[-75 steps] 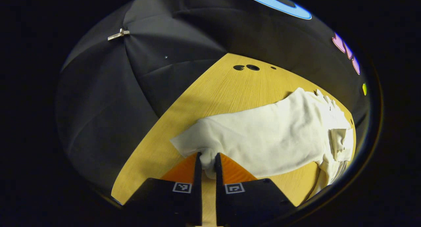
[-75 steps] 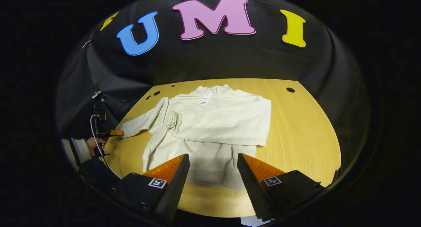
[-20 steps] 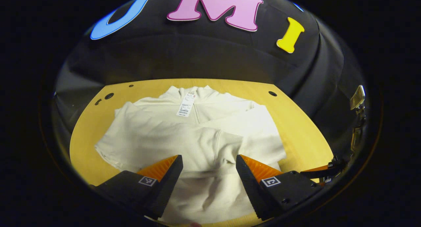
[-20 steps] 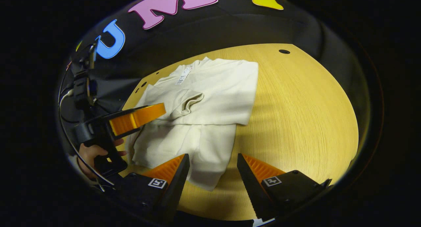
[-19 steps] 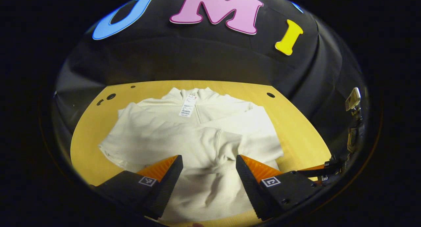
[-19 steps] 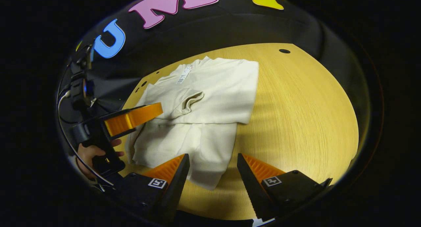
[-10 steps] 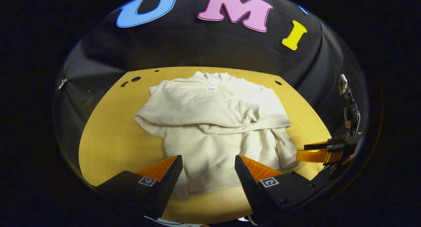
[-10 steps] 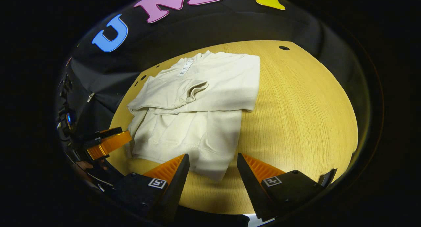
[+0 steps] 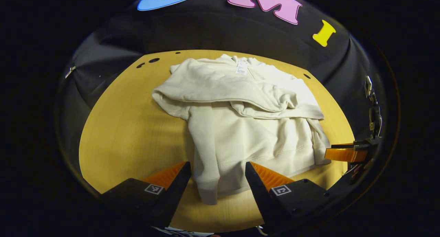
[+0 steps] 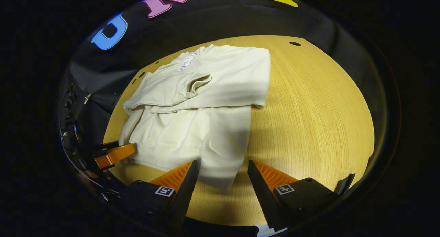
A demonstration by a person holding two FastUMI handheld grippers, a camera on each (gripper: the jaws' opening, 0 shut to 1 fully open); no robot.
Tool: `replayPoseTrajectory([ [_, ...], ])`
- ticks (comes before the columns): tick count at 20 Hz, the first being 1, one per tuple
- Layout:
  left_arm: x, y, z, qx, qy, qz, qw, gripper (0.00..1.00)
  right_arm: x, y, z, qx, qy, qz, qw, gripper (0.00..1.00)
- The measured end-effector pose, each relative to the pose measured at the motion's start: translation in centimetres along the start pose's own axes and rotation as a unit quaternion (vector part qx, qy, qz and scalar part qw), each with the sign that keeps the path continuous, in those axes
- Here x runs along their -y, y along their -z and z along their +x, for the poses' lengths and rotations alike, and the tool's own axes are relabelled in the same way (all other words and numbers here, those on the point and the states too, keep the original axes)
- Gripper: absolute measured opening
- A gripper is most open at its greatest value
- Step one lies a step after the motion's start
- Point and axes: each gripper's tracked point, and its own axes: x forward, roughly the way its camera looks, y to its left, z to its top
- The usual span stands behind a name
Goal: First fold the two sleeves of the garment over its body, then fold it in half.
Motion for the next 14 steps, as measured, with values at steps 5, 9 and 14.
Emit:
replayPoseTrajectory([
  [5,-0.5,1.0,0.9,-0.025,-0.014,0.028,0.999,1.0,-0.2,0.3,1.6,-0.014,0.03,-0.043,0.999,0.91],
  [9,0.2,1.0,1.2,-0.027,-0.008,0.045,0.999,0.99,-1.3,0.0,2.2,-0.001,0.045,-0.08,0.996,0.94],
  [14,2.3,0.8,1.1,-0.028,0.066,0.041,0.997,0.41,-3.5,0.7,2.5,-0.014,-0.004,-0.065,0.998,0.31],
])
